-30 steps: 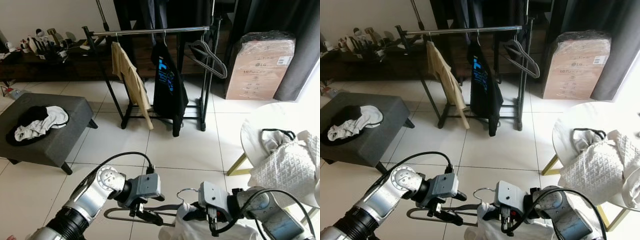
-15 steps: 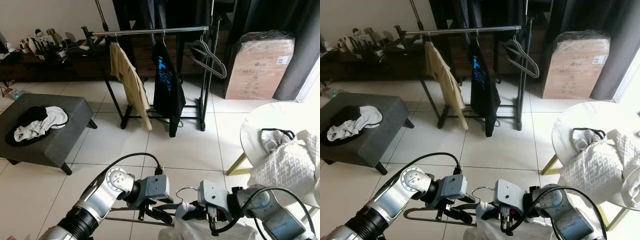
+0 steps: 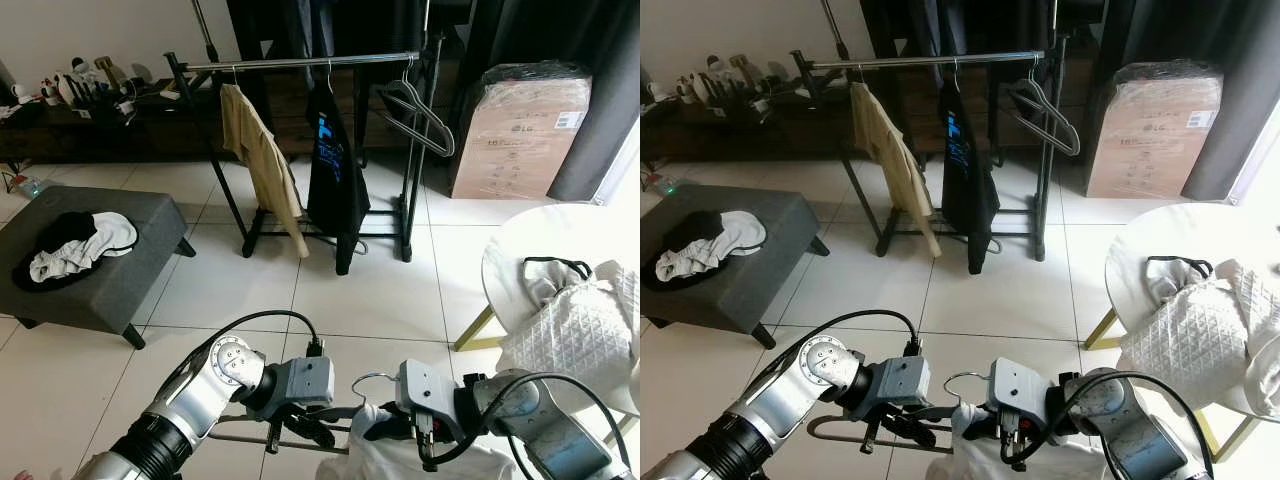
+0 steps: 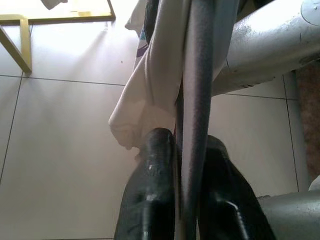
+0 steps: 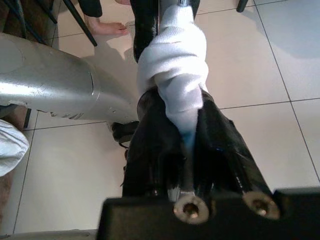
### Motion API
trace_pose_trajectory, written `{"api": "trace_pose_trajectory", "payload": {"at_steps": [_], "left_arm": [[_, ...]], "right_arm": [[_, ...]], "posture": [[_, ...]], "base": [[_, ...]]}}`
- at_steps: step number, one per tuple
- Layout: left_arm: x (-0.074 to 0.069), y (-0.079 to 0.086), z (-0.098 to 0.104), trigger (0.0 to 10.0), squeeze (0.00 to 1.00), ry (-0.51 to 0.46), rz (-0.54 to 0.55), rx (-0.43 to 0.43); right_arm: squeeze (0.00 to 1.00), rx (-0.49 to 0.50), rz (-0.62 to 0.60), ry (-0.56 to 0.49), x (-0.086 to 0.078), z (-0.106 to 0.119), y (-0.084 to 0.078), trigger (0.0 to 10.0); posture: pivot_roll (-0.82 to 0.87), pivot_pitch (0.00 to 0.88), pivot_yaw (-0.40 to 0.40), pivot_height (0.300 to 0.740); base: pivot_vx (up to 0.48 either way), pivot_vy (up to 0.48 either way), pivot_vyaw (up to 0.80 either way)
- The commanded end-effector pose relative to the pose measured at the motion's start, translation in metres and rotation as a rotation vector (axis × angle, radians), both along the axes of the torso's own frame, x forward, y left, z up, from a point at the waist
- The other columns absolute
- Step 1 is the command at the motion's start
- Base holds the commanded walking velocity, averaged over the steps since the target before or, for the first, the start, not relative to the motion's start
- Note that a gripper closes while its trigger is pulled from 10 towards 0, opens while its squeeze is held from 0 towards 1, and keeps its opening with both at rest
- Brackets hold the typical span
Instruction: Hang hanger
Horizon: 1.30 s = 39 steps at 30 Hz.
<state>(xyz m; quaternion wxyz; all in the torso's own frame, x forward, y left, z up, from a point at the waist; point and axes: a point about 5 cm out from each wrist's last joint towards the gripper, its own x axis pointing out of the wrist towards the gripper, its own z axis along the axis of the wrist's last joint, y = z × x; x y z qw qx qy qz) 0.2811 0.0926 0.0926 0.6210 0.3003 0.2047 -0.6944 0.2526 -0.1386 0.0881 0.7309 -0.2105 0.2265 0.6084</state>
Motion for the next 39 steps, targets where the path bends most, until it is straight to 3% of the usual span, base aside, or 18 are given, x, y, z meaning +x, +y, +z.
{"api": "trace_pose_trajectory", "payload": {"at_steps": [1,10,12,13,14,16,17,18,19,23,24,25,31,32,33,34,39], "left_arm": [[0.002,0.003,0.001,0.0,0.00,-0.012,-0.008,0.034],[0.006,0.001,0.005,0.0,0.00,-0.031,0.032,-0.002],[0.007,0.002,0.006,0.0,0.00,-0.037,0.044,-0.009],[0.007,0.002,0.006,0.0,0.00,-0.039,0.049,-0.012],[0.008,0.002,0.006,0.0,0.00,-0.039,0.053,-0.014],[0.009,0.003,0.007,0.0,0.00,-0.042,0.058,-0.015],[0.009,0.004,0.007,0.0,0.00,-0.043,0.060,-0.015],[0.009,0.004,0.007,0.0,0.00,-0.043,0.062,-0.014],[0.009,0.005,0.007,0.0,0.00,-0.042,0.064,-0.015],[0.010,0.006,0.007,0.0,0.00,-0.040,0.068,-0.015],[0.010,0.007,0.007,0.0,0.00,-0.040,0.068,-0.014],[0.010,0.007,0.008,0.0,0.00,-0.040,0.067,-0.014],[0.010,0.008,0.008,0.0,0.00,-0.037,0.063,-0.013],[0.010,0.008,0.008,0.0,0.00,-0.038,0.064,-0.013],[0.010,0.008,0.008,0.0,0.00,-0.038,0.064,-0.013],[0.010,0.008,0.008,0.0,0.00,-0.038,0.064,-0.012],[0.009,0.009,0.007,0.0,0.00,-0.034,0.060,-0.010]], "right_arm": [[0.00,0.034,0.022,-0.013,-0.002,0.006,0.005,0.0],[0.00,0.083,-0.040,-0.020,0.002,0.008,0.003,0.0],[0.00,0.123,-0.066,-0.019,0.001,0.010,0.002,5.0],[0.00,0.135,-0.075,-0.019,0.000,0.010,0.002,5.0],[0.00,0.152,-0.093,-0.007,-0.002,0.009,0.002,10.0],[0.00,0.165,-0.098,0.008,-0.006,0.007,0.001,10.0],[0.56,0.181,-0.108,0.019,-0.009,0.005,0.000,10.0],[0.56,0.192,-0.115,0.026,-0.011,0.005,0.000,10.0],[1.00,0.215,-0.126,0.040,-0.013,0.004,-0.001,10.0],[1.00,0.291,-0.171,0.060,-0.016,0.005,-0.004,10.0],[0.30,0.307,-0.175,0.063,-0.017,0.005,-0.005,10.0],[0.00,0.316,-0.173,0.070,-0.019,0.005,-0.005,10.0],[0.00,0.349,-0.193,0.104,-0.024,0.002,-0.005,10.0],[0.00,0.374,-0.203,0.112,-0.024,0.002,-0.005,9.2],[0.00,0.374,-0.203,0.112,-0.024,0.002,-0.005,9.2],[0.00,0.414,-0.220,0.117,-0.024,0.004,-0.005,10.0],[0.00,0.461,-0.234,0.128,-0.024,0.006,-0.004,10.0]], "posture": [[-0.19,0.150,0.115,0.740],[-0.19,0.152,0.115,0.740],[-0.19,0.152,0.115,0.740],[-0.19,0.152,0.115,0.740],[-0.20,0.154,0.115,0.740],[-0.20,0.154,0.116,0.740],[-0.20,0.155,0.117,0.740],[-0.20,0.155,0.117,0.740],[-0.20,0.156,0.118,0.740],[-0.20,0.156,0.119,0.740],[-0.20,0.156,0.120,0.740],[-0.20,0.156,0.120,0.740],[-0.19,0.156,0.124,0.740],[-0.19,0.156,0.124,0.740],[-0.19,0.156,0.124,0.740],[-0.19,0.156,0.125,0.740],[-0.19,0.156,0.126,0.740]], "base": [[0.000,0.000,0.00],[0.000,0.000,0.00],[0.000,0.000,0.00],[0.000,0.000,0.00],[0.000,0.000,0.00],[0.000,0.000,0.00],[0.000,0.000,0.00],[0.000,0.000,0.00],[0.000,0.000,0.00],[0.000,0.000,0.00],[0.000,0.000,0.00],[0.000,0.000,0.00],[0.000,0.000,0.00],[0.000,0.000,0.00],[0.000,0.000,0.00],[0.000,0.000,0.00],[0.000,0.000,0.00]]}}
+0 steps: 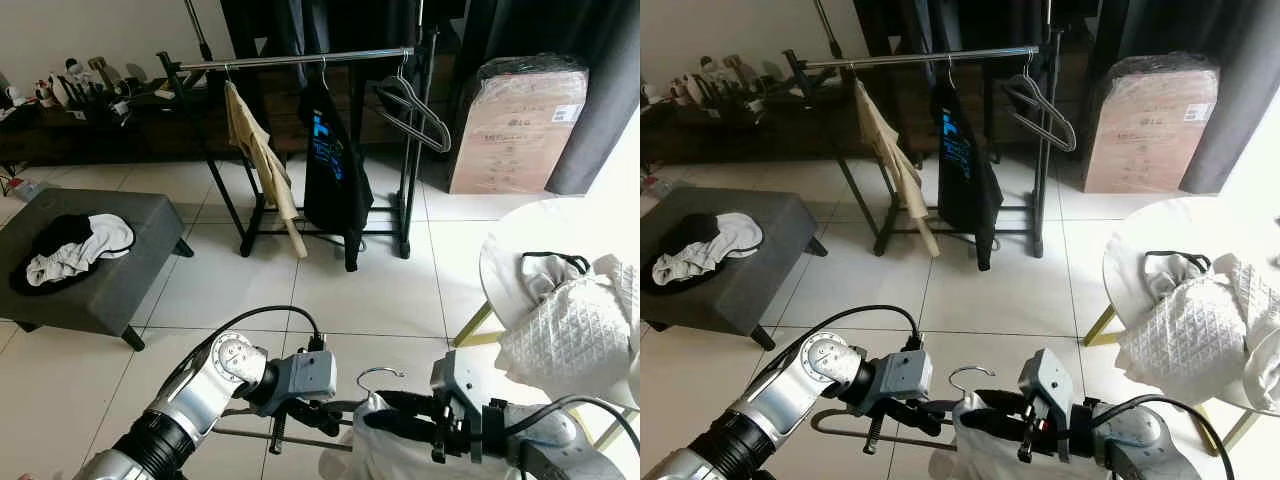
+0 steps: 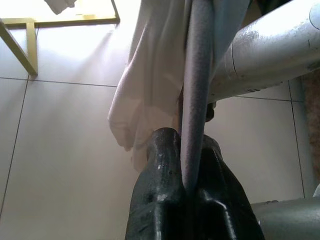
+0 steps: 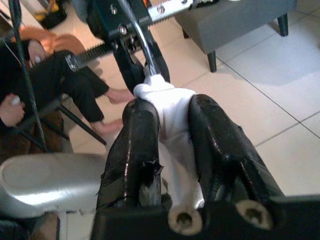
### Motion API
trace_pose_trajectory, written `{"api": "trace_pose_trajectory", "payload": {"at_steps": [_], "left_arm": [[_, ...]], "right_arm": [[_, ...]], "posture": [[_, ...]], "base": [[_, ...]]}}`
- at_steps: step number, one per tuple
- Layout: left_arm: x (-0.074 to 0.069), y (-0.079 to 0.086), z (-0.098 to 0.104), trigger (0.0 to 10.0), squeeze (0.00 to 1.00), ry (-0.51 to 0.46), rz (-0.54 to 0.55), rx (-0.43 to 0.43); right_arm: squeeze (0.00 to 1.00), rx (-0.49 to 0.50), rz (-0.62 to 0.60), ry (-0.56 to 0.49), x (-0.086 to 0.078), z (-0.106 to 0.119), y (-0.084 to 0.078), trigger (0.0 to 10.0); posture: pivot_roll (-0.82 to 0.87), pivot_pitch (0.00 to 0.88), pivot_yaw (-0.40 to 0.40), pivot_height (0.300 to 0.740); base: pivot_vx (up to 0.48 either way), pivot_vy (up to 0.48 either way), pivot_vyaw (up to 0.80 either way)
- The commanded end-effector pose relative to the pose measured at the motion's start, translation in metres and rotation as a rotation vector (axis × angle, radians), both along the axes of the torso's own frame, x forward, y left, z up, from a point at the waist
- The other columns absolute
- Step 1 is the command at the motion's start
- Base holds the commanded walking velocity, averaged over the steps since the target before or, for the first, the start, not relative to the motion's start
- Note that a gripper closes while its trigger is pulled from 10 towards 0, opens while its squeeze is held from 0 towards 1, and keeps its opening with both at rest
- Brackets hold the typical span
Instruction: Hang hanger
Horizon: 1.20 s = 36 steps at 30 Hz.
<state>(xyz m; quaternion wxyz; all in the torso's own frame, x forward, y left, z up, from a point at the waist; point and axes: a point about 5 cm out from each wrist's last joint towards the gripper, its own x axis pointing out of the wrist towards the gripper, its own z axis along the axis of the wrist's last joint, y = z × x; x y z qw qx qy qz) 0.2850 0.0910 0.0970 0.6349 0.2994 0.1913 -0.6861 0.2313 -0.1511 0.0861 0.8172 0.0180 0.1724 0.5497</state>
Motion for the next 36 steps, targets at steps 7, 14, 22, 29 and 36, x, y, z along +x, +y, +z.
{"api": "trace_pose_trajectory", "payload": {"at_steps": [7,14,22,29,36], "left_arm": [[0.004,0.010,0.002,0.0,0.00,-0.003,0.035,0.015],[0.005,0.011,0.003,0.0,0.00,-0.009,0.041,0.018],[0.008,0.017,0.005,0.0,0.00,-0.018,0.062,0.022],[0.011,0.037,0.014,0.0,0.00,-0.012,0.146,-0.027],[0.006,0.044,0.014,0.0,0.00,0.003,0.187,-0.072]], "right_arm": [[0.00,0.073,0.019,0.004,-0.005,0.006,0.009,0.0],[0.00,0.045,0.038,0.028,-0.010,0.000,0.011,0.0],[0.95,-0.087,-0.036,0.027,-0.006,-0.010,-0.006,10.0],[1.00,-0.118,-0.177,0.002,-0.001,-0.009,-0.031,10.0],[0.38,-0.143,-0.285,-0.055,0.012,0.000,-0.051,10.0]], "posture": [[-0.19,0.159,0.126,0.740],[-0.19,0.159,0.127,0.740],[-0.20,0.156,0.128,0.740],[-0.19,0.156,0.129,0.740],[-0.19,0.153,0.120,0.740]], "base": [[0.000,0.000,0.00],[0.000,0.000,0.00],[0.000,0.000,0.00],[0.000,0.000,0.00],[0.000,0.000,0.00]]}}
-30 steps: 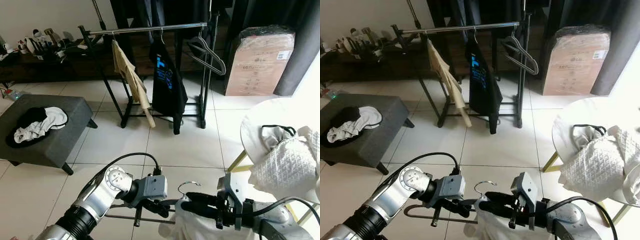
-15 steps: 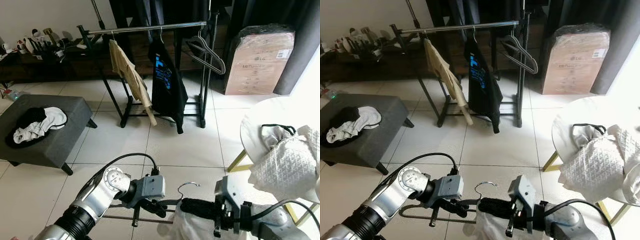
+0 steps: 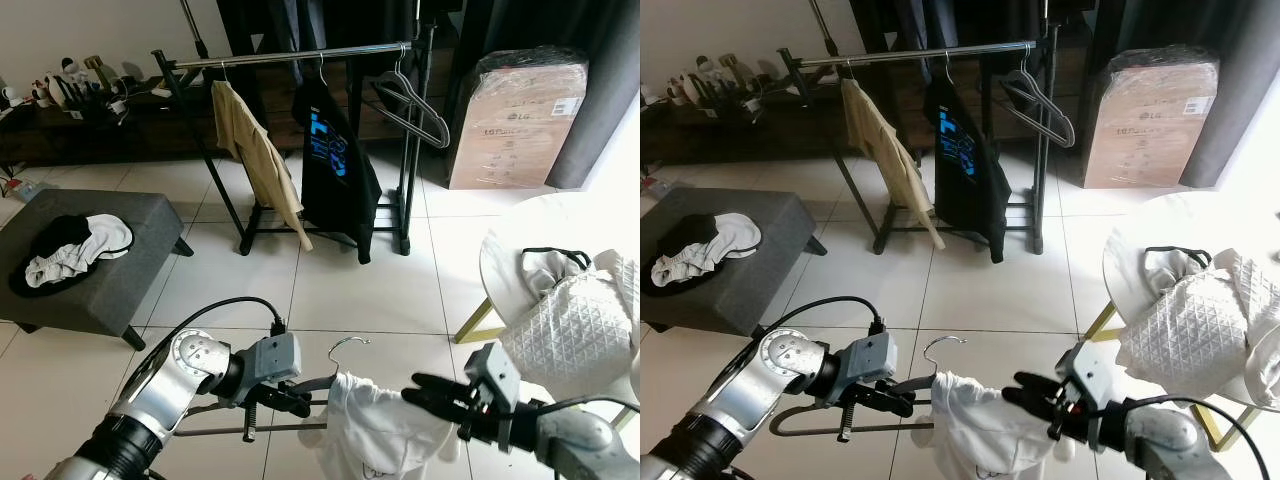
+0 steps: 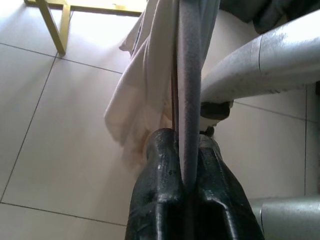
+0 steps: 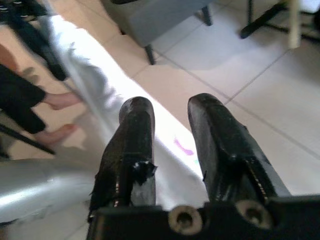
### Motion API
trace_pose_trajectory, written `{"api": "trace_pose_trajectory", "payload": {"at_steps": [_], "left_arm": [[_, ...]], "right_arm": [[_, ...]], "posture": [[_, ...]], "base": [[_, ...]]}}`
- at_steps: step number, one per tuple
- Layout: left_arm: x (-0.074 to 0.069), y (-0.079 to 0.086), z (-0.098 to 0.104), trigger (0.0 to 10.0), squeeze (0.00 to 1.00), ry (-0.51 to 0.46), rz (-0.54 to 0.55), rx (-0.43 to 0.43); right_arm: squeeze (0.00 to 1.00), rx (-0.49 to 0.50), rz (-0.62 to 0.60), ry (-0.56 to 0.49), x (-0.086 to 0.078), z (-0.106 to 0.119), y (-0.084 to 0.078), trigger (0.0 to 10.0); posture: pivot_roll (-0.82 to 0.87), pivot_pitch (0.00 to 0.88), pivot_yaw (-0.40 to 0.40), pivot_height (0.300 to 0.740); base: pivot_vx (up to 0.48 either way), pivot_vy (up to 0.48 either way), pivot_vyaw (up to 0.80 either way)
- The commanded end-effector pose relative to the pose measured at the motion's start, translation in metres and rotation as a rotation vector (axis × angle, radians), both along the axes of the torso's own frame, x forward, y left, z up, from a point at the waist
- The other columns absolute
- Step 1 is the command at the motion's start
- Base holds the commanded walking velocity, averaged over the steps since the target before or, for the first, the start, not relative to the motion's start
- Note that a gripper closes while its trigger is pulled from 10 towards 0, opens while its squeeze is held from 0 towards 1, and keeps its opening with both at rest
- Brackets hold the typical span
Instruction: Hang hanger
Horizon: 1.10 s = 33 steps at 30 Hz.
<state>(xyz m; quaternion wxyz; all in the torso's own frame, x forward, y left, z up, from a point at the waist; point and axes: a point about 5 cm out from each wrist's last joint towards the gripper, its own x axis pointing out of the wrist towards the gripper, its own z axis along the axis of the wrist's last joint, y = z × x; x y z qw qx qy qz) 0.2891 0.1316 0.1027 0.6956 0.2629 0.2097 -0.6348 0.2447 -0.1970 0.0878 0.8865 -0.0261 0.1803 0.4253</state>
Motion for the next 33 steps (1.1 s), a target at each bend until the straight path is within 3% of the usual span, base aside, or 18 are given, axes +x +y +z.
{"api": "trace_pose_trajectory", "payload": {"at_steps": [1,5,6,12,16,25,26,27,28,33], "left_arm": [[0.002,0.005,0.011,0.0,0.00,-0.027,0.028,-0.048],[0.007,0.009,0.024,0.0,0.00,-0.063,0.070,-0.091],[0.008,0.010,0.030,0.0,0.00,-0.075,0.081,-0.110],[0.006,0.019,0.039,0.0,0.00,-0.100,0.095,-0.094],[0.005,0.026,0.045,0.0,0.00,-0.112,0.103,-0.094],[0.004,0.024,0.062,0.0,0.00,-0.148,0.079,-0.116],[0.004,0.024,0.064,0.0,0.00,-0.150,0.077,-0.120],[0.003,0.022,0.067,0.0,0.00,-0.154,0.068,-0.130],[0.003,0.021,0.068,0.0,0.00,-0.155,0.065,-0.134],[0.003,0.018,0.076,0.0,0.00,-0.167,0.054,-0.154]], "right_arm": [[0.00,-0.029,-0.042,0.006,0.000,-0.003,-0.010,10.0],[0.00,-0.029,-0.061,0.019,0.000,-0.004,-0.017,10.0],[1.00,-0.017,-0.074,0.024,0.001,-0.005,-0.018,10.0],[1.00,-0.004,-0.160,0.040,0.004,-0.014,-0.027,10.0],[1.00,0.017,-0.144,0.087,-0.003,-0.023,-0.029,10.0],[1.00,0.006,-0.231,0.121,-0.005,-0.040,-0.040,10.0],[0.86,0.019,-0.225,0.128,-0.006,-0.040,-0.040,10.0],[0.15,0.047,-0.191,0.139,-0.010,-0.040,-0.037,10.0],[0.00,0.055,-0.176,0.141,-0.011,-0.041,-0.036,10.0],[0.00,0.021,-0.223,0.138,-0.007,-0.046,-0.040,10.0]], "posture": [[-0.19,0.151,0.117,0.740],[-0.19,0.149,0.112,0.740],[-0.18,0.147,0.109,0.740],[-0.18,0.144,0.108,0.740],[-0.17,0.143,0.107,0.740],[-0.17,0.142,0.108,0.740],[-0.17,0.143,0.108,0.740],[-0.17,0.143,0.108,0.740],[-0.17,0.141,0.108,0.740],[-0.17,0.141,0.108,0.740]], "base": [[0.000,0.000,0.00],[0.000,0.000,0.00],[0.000,0.000,0.00],[0.000,0.000,0.00],[0.000,0.000,0.00],[0.000,0.000,0.00],[0.000,0.000,0.00],[0.000,0.000,0.00],[0.000,0.000,0.00],[0.000,0.000,0.00]]}}
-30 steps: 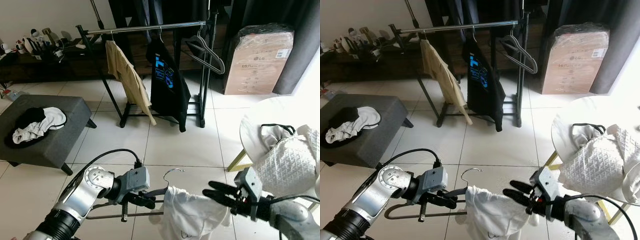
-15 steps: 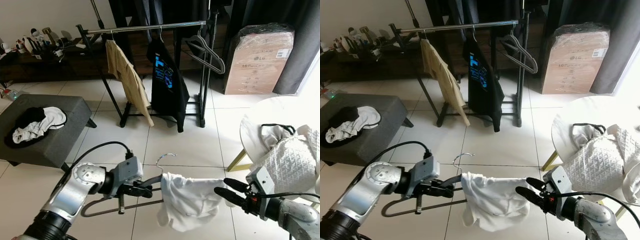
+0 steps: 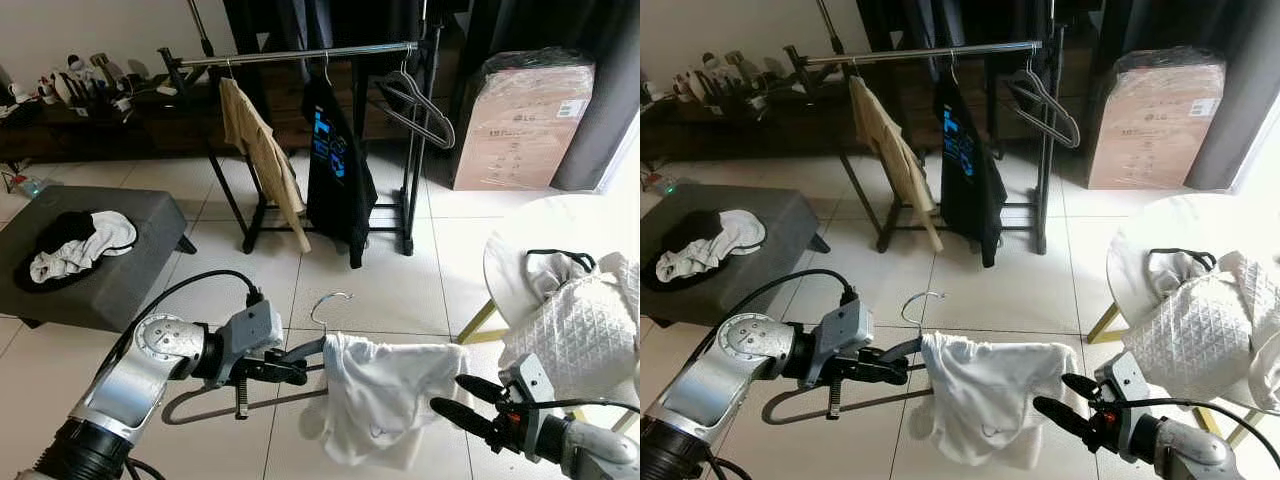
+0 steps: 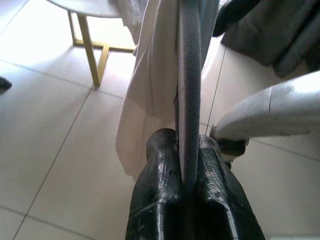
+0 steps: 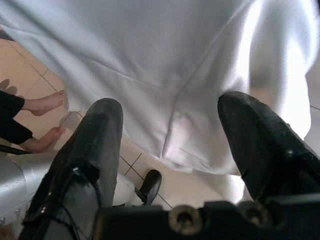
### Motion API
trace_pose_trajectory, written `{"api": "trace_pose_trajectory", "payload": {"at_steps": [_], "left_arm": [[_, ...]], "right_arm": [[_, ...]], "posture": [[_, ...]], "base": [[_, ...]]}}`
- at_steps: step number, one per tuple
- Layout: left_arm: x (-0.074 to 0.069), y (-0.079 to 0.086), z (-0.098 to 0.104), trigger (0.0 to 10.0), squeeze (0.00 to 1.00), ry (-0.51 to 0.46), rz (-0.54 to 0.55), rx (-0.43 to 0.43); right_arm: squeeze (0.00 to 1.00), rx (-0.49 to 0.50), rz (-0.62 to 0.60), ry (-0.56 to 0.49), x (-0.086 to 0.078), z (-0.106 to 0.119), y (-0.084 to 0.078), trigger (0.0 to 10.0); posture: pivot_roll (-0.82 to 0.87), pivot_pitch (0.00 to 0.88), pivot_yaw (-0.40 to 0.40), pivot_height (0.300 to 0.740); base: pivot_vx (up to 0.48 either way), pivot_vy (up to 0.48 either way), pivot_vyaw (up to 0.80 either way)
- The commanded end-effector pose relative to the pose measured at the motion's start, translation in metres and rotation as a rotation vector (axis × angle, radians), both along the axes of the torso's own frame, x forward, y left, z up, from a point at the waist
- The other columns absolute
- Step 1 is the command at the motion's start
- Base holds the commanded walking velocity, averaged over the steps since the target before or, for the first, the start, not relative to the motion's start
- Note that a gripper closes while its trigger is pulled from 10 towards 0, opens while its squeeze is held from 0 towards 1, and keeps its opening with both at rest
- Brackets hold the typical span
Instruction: Hang hanger
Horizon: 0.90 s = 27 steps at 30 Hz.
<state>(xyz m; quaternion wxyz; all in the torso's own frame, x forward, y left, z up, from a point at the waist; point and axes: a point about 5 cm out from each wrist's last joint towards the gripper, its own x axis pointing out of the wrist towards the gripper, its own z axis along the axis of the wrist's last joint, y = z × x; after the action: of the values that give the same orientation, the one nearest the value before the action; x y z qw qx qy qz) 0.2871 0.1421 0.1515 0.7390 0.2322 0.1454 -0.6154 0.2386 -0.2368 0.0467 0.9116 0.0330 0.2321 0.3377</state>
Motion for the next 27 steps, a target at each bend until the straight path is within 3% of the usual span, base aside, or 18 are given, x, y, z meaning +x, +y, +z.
{"api": "trace_pose_trajectory", "payload": {"at_steps": [1,8,14,19,27], "left_arm": [[0.005,0.007,0.027,0.0,0.00,-0.089,-0.002,-0.012],[0.004,0.007,0.031,0.0,0.00,-0.094,-0.013,-0.007],[0.005,0.006,0.030,0.0,0.00,-0.095,-0.010,0.005],[0.004,0.005,0.029,0.0,0.00,-0.089,-0.011,0.000],[0.005,0.004,0.030,0.0,0.00,-0.094,-0.016,0.002]], "right_arm": [[0.00,-0.010,-0.021,0.011,-0.001,-0.005,-0.001,10.0],[0.00,-0.119,-0.162,-0.012,0.011,-0.013,-0.013,10.0],[0.00,-0.069,-0.165,-0.026,0.012,-0.009,-0.016,10.0],[0.00,-0.108,-0.244,-0.058,0.013,-0.008,-0.030,10.0],[0.00,-0.140,-0.312,-0.084,0.020,-0.008,-0.035,10.0]], "posture": [[-0.17,0.141,0.108,0.740],[-0.16,0.135,0.112,0.740],[-0.16,0.130,0.111,0.740],[-0.16,0.127,0.112,0.740],[-0.16,0.125,0.113,0.740]], "base": [[0.000,0.000,0.00],[0.000,0.000,0.00],[0.000,0.000,0.00],[0.000,0.000,0.00],[0.000,0.000,0.00]]}}
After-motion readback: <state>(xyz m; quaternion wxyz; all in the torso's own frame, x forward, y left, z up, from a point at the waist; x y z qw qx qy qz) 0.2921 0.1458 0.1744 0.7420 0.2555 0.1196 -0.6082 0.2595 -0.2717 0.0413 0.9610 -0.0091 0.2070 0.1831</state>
